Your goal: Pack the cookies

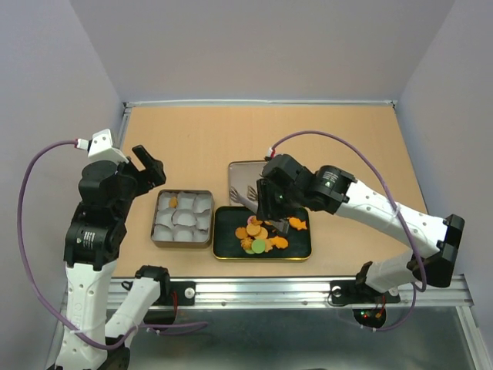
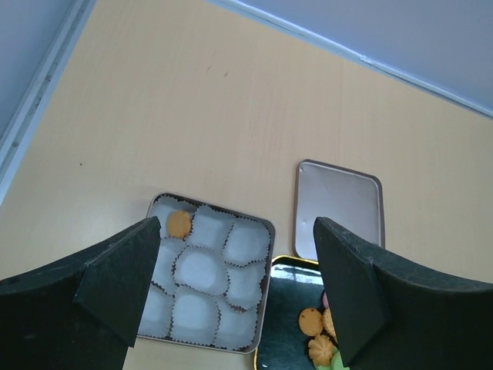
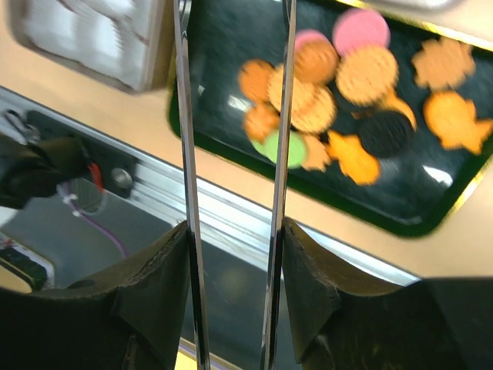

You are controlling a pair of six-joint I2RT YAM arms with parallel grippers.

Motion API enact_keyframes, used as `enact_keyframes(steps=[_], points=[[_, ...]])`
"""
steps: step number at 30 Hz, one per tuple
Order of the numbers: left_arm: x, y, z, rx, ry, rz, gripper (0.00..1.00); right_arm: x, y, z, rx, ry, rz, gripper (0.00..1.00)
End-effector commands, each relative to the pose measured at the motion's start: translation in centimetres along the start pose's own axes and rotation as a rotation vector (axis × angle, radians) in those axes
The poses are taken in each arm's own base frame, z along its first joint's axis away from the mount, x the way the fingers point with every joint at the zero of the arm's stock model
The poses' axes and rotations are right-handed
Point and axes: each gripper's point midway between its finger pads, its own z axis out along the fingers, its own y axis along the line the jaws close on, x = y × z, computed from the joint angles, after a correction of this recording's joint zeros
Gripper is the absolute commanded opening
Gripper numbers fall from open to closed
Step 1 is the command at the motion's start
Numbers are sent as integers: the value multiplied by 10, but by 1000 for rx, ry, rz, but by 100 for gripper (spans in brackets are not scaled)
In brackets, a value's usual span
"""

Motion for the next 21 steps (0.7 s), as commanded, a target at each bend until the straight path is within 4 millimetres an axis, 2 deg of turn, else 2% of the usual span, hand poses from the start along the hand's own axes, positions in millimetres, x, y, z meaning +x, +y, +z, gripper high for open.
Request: enact_keyframes(steps=[1, 3, 9, 14, 21], points=[[-8, -11, 6, 47, -34, -10, 92, 20, -26, -12, 60, 14, 75, 52], [-6, -13, 9, 56, -29, -17, 92, 36, -39, -15, 87, 50, 90, 52], [-2, -16, 14, 75, -20, -30, 92, 56, -58, -19, 130, 88, 121, 52], [-1, -17, 14, 79, -23, -36, 92, 63, -58, -13, 134, 121, 128, 52], [0, -14, 10, 75, -25, -31, 92, 62, -50, -3, 116, 140, 110, 52]])
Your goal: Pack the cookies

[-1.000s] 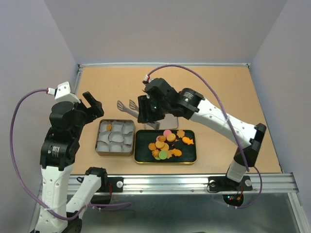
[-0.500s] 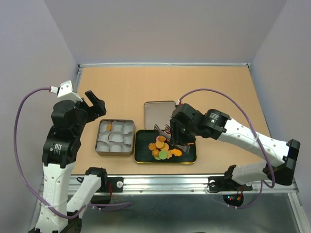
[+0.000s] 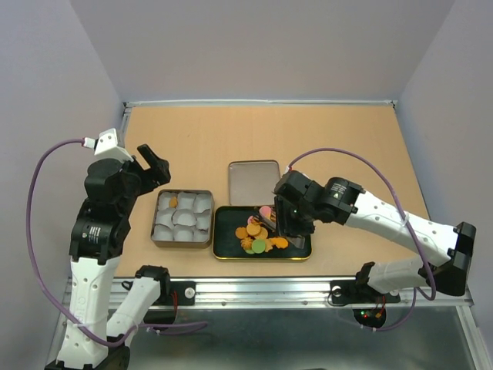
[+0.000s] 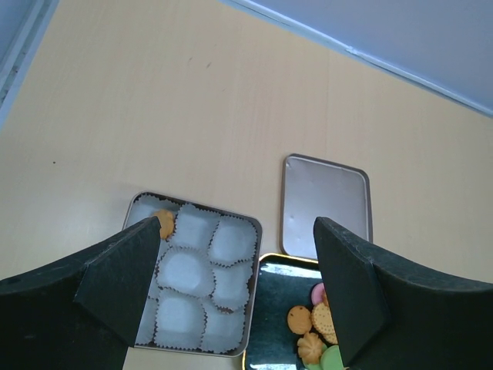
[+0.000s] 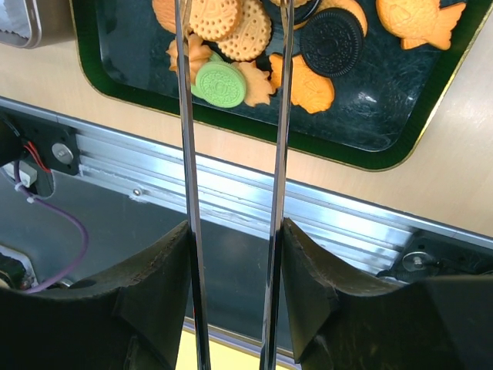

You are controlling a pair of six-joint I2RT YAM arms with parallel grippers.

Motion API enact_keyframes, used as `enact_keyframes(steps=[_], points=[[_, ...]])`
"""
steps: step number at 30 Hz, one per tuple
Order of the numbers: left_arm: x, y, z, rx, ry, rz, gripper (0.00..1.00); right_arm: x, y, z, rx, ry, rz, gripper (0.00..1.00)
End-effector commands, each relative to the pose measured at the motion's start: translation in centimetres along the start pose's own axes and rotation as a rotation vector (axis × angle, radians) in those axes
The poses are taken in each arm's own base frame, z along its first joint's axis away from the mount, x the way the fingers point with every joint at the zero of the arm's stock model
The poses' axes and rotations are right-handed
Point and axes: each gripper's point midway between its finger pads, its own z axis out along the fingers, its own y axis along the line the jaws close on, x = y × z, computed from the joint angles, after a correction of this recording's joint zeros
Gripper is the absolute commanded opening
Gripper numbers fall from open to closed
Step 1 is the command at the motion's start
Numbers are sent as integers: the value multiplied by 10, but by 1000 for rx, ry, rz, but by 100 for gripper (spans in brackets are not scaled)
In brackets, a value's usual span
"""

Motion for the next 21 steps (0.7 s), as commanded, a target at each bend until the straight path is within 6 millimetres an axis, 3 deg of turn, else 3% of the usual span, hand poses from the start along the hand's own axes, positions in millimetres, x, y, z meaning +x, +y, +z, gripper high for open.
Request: enact_keyframes(steps=[1, 21], points=[[-10, -6, -4, 31, -49, -4, 92, -4, 13, 6, -38, -3, 2, 52], [-7, 1, -11, 10, -61, 12, 92, 2, 25, 36, -30, 84, -38, 51]])
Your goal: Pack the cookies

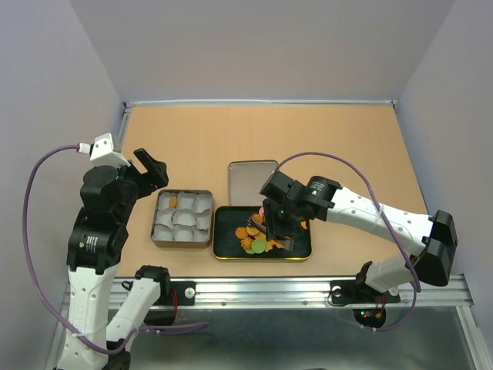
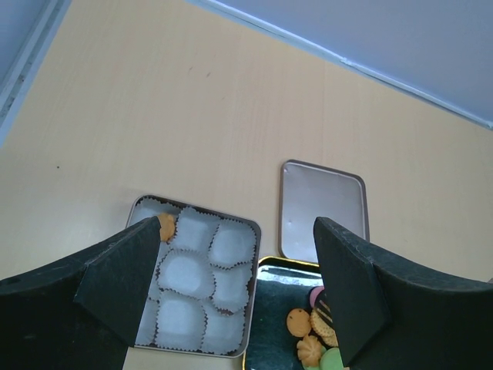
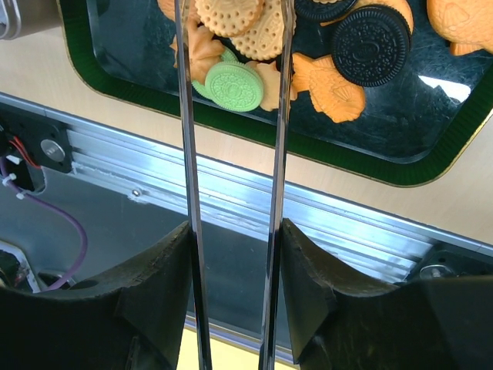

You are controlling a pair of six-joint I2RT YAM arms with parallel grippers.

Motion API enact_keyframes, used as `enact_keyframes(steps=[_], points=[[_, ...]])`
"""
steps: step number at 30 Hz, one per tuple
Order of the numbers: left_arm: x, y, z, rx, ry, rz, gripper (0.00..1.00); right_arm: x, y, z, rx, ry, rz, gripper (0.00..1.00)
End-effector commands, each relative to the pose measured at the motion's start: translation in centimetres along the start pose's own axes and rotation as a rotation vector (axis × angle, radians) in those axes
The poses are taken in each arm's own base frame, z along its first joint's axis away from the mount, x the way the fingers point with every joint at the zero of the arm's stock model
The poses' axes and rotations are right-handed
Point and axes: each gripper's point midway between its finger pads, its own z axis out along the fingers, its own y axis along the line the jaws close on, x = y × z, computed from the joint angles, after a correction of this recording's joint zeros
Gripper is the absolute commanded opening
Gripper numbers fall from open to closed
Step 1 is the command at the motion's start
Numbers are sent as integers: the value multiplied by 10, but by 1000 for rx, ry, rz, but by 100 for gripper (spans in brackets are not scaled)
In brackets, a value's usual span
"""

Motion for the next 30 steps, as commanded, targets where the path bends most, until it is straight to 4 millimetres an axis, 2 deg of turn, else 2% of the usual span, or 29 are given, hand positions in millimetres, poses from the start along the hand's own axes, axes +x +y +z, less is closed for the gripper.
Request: enact_keyframes(steps=[1, 9, 21, 26, 30], points=[[-4, 0, -1, 4, -28, 13, 92, -6, 11, 2, -37, -11, -17, 51], [-3, 2, -1, 0, -34, 20, 92, -9, 12, 4, -26, -16, -22, 50], [-5, 2, -1, -5, -39, 29, 92, -16, 11, 1, -4, -40, -26, 40], [-6, 2, -1, -6, -41, 30, 92, -23, 6, -7, 43, -54, -50, 40], [-7, 2, -2, -8, -44, 29, 92, -38, 8, -21, 73, -103, -72, 40]])
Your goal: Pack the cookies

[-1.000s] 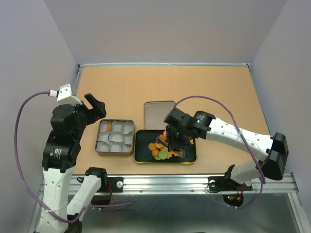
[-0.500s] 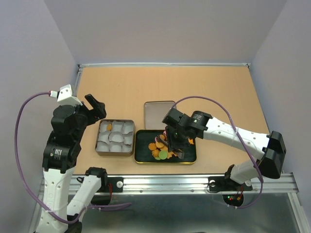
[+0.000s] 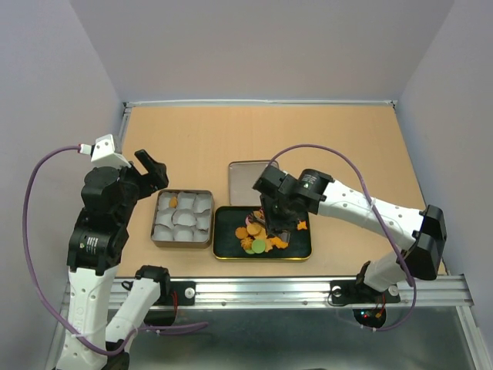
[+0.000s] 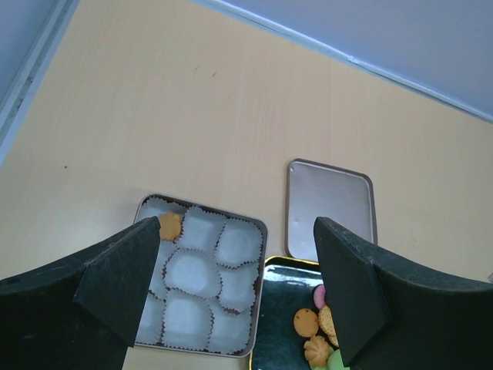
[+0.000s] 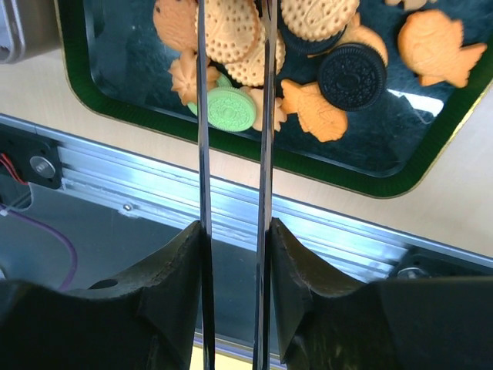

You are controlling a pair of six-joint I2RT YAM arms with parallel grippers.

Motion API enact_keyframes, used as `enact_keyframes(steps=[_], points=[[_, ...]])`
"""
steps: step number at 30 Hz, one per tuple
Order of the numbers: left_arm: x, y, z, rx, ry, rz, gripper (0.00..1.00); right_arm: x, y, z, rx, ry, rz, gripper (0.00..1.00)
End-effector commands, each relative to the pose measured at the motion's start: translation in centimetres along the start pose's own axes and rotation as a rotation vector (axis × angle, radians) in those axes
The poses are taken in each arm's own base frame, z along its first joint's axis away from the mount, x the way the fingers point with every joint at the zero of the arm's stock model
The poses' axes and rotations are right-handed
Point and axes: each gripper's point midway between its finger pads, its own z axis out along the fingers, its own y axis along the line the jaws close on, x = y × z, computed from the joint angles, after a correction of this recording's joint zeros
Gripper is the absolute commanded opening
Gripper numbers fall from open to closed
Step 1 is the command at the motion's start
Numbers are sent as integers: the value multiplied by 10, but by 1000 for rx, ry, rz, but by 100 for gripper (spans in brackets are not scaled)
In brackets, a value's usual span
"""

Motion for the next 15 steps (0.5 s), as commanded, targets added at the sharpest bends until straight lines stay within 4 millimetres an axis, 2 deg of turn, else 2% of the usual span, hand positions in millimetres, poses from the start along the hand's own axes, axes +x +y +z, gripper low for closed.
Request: enact_keyframes(steps=[1, 4, 9, 14, 15], points=[[-9, -1, 0, 2, -38, 13, 92, -26, 2, -27, 21, -92, -33, 40], [-10, -1, -1, 2, -38, 11, 92, -31, 7, -31, 21, -99, -46, 40], [-11, -1, -1, 1, -42, 9, 92, -45, 28, -43, -42, -117, -58, 40], [-13, -1, -2, -1, -45, 8, 92, -57, 70, -54, -197, -127, -112, 39], [-14, -1, -2, -3, -47, 7, 92, -62, 82, -64, -237, -151, -127, 39]])
